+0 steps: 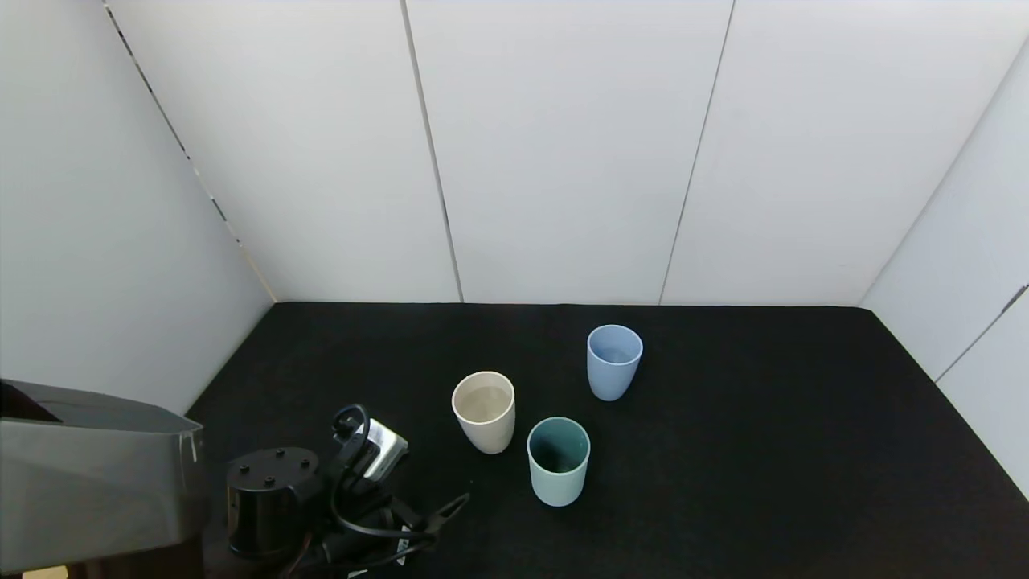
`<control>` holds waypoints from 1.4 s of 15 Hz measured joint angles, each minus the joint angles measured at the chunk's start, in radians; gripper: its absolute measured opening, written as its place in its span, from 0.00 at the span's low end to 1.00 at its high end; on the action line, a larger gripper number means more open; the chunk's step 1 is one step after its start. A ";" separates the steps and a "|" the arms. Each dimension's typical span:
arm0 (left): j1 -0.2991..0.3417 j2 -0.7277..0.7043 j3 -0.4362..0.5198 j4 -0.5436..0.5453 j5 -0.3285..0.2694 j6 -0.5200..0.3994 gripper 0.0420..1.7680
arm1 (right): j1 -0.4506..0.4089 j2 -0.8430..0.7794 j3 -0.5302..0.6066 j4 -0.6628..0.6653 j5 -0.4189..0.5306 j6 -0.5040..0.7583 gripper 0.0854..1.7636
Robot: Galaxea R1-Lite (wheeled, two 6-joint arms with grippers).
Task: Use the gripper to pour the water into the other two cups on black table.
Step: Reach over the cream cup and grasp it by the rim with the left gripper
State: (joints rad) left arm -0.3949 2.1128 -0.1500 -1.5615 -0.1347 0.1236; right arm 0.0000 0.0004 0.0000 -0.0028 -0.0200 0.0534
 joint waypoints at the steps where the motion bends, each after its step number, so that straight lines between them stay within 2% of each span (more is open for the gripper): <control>1: -0.005 0.006 -0.021 0.000 0.001 -0.001 0.97 | 0.000 0.000 0.000 0.000 0.000 0.000 0.97; 12: -0.020 0.099 -0.259 0.001 0.014 -0.022 0.97 | 0.000 0.000 0.000 0.000 0.000 0.000 0.97; 15: -0.022 0.119 -0.309 0.001 0.011 -0.059 0.97 | 0.000 0.000 0.000 0.000 0.000 0.000 0.97; 21: -0.023 0.156 -0.370 0.000 0.011 -0.076 0.97 | 0.000 0.000 0.000 0.000 0.000 0.000 0.97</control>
State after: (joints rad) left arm -0.4181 2.2683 -0.5204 -1.5615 -0.1236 0.0474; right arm 0.0000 0.0004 0.0000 -0.0028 -0.0196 0.0534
